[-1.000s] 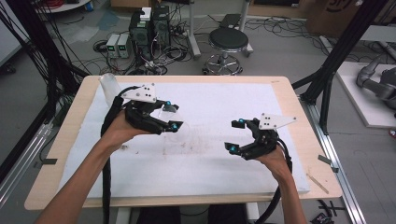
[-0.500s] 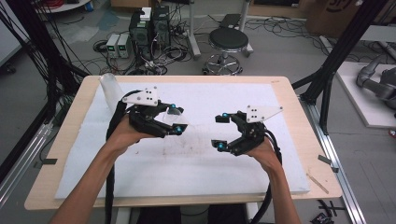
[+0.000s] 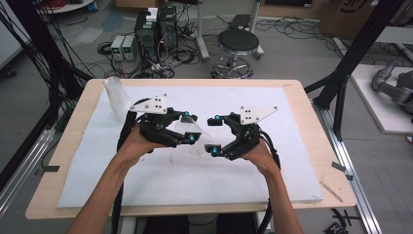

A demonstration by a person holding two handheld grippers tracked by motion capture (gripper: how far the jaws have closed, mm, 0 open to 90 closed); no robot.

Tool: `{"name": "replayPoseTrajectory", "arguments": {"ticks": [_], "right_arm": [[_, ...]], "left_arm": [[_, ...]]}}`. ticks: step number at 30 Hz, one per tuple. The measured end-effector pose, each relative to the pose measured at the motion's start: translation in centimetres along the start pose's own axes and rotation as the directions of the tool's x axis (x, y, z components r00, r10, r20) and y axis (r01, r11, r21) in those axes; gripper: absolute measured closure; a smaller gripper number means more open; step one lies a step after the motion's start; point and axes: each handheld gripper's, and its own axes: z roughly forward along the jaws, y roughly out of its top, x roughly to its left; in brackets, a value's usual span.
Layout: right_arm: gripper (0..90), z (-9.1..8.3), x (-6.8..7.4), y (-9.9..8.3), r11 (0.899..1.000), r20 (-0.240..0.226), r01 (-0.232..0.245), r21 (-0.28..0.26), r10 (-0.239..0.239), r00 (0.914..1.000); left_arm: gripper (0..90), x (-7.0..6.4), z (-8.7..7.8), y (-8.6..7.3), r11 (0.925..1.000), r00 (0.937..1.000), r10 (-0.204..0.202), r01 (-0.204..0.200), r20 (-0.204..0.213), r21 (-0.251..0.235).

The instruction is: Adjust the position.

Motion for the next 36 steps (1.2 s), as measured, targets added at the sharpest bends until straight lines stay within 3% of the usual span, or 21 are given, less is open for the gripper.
{"name": "replayPoseTrajectory", "arguments": {"ticks": [9, 24, 36], "right_arm": [[12.5, 0.9, 0.0, 0.0, 1.000, -0.015, 0.006, 0.011, -0.006, 0.9999], [16.2, 2.4, 0.1, -0.2, 0.999, -0.033, 0.017, 0.042, -0.016, 0.9993], [35.0, 2.3, 0.1, -0.2, 0.998, -0.014, 0.046, 0.051, -0.045, 0.9989]], "left_arm": [[39.3, -0.1, 0.7, -0.1, 0.9976, 0.9994, -0.007, 0.009, 0.034, -0.069], [39.4, -0.2, 0.4, 0.0, 0.9963, 0.9991, -0.017, 0.020, 0.039, -0.084], [39.1, -0.2, 0.3, 0.0, 0.9962, 0.9985, -0.021, 0.025, 0.050, -0.083]]}}
